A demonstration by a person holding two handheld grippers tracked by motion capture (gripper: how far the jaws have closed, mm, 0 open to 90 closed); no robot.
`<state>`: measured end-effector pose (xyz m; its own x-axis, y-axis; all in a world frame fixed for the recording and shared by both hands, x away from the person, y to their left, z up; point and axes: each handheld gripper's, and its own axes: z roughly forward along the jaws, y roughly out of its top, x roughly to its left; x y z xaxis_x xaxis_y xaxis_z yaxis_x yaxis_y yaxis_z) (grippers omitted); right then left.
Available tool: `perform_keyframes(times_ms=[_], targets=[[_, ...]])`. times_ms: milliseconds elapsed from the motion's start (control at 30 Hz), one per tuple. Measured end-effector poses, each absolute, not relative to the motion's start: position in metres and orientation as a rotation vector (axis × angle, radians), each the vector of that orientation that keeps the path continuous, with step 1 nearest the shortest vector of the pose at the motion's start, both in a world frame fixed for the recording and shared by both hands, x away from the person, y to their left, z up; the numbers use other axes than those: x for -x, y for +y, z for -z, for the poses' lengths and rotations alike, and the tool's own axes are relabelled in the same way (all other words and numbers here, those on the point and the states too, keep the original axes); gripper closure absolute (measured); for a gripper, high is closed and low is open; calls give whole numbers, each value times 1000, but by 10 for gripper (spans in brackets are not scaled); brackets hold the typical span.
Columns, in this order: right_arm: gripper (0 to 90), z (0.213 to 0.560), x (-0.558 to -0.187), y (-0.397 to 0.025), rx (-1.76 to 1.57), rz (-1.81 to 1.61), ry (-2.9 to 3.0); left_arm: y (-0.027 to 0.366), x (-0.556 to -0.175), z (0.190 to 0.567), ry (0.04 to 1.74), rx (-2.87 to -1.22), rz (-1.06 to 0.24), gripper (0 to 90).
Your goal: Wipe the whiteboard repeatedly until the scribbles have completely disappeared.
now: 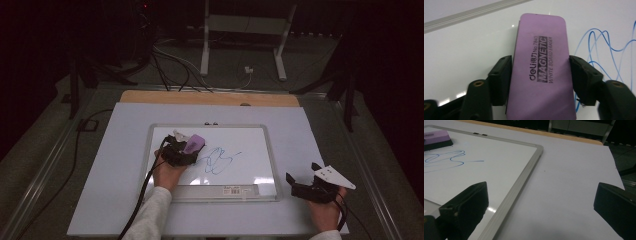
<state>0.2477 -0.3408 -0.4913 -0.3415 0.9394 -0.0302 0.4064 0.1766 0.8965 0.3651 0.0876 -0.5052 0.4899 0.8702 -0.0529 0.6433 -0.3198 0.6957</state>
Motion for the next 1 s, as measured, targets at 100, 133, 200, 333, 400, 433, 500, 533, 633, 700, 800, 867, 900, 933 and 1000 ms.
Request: perform_keyframes(times_ms=[100, 133, 200, 333, 400, 433, 500, 533, 633, 700, 800, 867, 900, 933, 1000], targets=[[0, 491, -248, -341, -1268, -1121, 1847, 87, -367, 505, 1251, -2075, -449, 412], [0, 491, -248, -340, -1267, -1119, 1847, 88, -367, 505, 1257, -2073, -449, 413], [0, 491, -248, -340, -1267, -1120, 1846, 89, -370, 505, 1274, -2067, -460, 414], [0, 491, -248, -341, -1269, -1122, 1846, 95, -376, 504, 1317, -2052, -477, 415], [0, 491, -248, -341, -1270, -1121, 1846, 95, -377, 504, 1320, -2054, -475, 416], [0, 492, -248, -341, -1270, -1120, 1848, 94, -378, 504, 1319, -2059, -480, 416], [0, 492, -248, -340, -1269, -1119, 1852, 90, -377, 504, 1315, -2063, -470, 417], [0, 492, -249, -340, -1267, -1118, 1854, 88, -376, 504, 1309, -2064, -462, 417], [0, 492, -248, -339, -1264, -1117, 1855, 77, -371, 503, 1263, -2097, -443, 418], [0, 492, -248, -339, -1266, -1118, 1854, 71, -367, 502, 1234, -2116, -423, 418], [0, 492, -248, -340, -1267, -1118, 1854, 65, -362, 502, 1199, -2137, -409, 418], [0, 492, -248, -339, -1267, -1118, 1854, 65, -362, 501, 1189, -2148, -411, 418], [0, 492, -248, -339, -1266, -1117, 1855, 66, -363, 502, 1188, -2145, -404, 418], [0, 492, -248, -339, -1266, -1118, 1854, 67, -364, 502, 1191, -2143, -414, 418], [0, 492, -248, -340, -1264, -1118, 1851, 70, -368, 502, 1220, -2134, -467, 418]])
